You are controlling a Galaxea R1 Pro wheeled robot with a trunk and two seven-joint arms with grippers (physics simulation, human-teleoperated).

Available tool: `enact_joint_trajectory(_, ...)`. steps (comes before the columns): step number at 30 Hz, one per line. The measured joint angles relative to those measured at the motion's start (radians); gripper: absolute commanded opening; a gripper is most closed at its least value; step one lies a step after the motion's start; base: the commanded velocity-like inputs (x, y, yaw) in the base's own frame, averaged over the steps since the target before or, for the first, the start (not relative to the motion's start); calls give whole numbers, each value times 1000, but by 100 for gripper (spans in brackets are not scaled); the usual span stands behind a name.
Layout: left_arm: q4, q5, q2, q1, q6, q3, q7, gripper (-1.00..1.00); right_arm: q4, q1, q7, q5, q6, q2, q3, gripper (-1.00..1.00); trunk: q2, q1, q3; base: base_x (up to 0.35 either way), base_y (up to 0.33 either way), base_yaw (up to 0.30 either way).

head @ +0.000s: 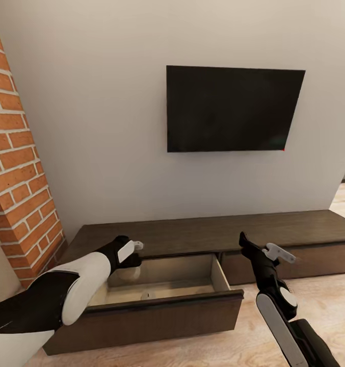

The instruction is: Place each of the two pumpkins and all three candles from the living room inside a cabinet in the living room (use any cabinet), then make sure every cabinet is closed, and position the cauldron so it is next to a table in the living room.

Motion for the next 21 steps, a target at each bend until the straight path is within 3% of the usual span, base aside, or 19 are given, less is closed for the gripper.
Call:
enact_joint_trajectory(9, 0, -1, -2, 1, 0, -1, 0, -100, 0, 0, -1, 0, -7, -1, 10, 100, 0, 0, 0, 104, -1, 247)
enact_joint_trajectory(14, 0, 0, -3, 1, 1, 0, -1, -100, 0, 0, 1, 0, -7, -2, 10, 100, 0, -1, 0, 287, -10, 42)
enact_joint_trajectory(21, -2, -4, -25, -11, -29, 0, -2, -100, 6, -5, -26, 30, -27, 0, -3, 100, 0, 0, 0, 0, 0, 0)
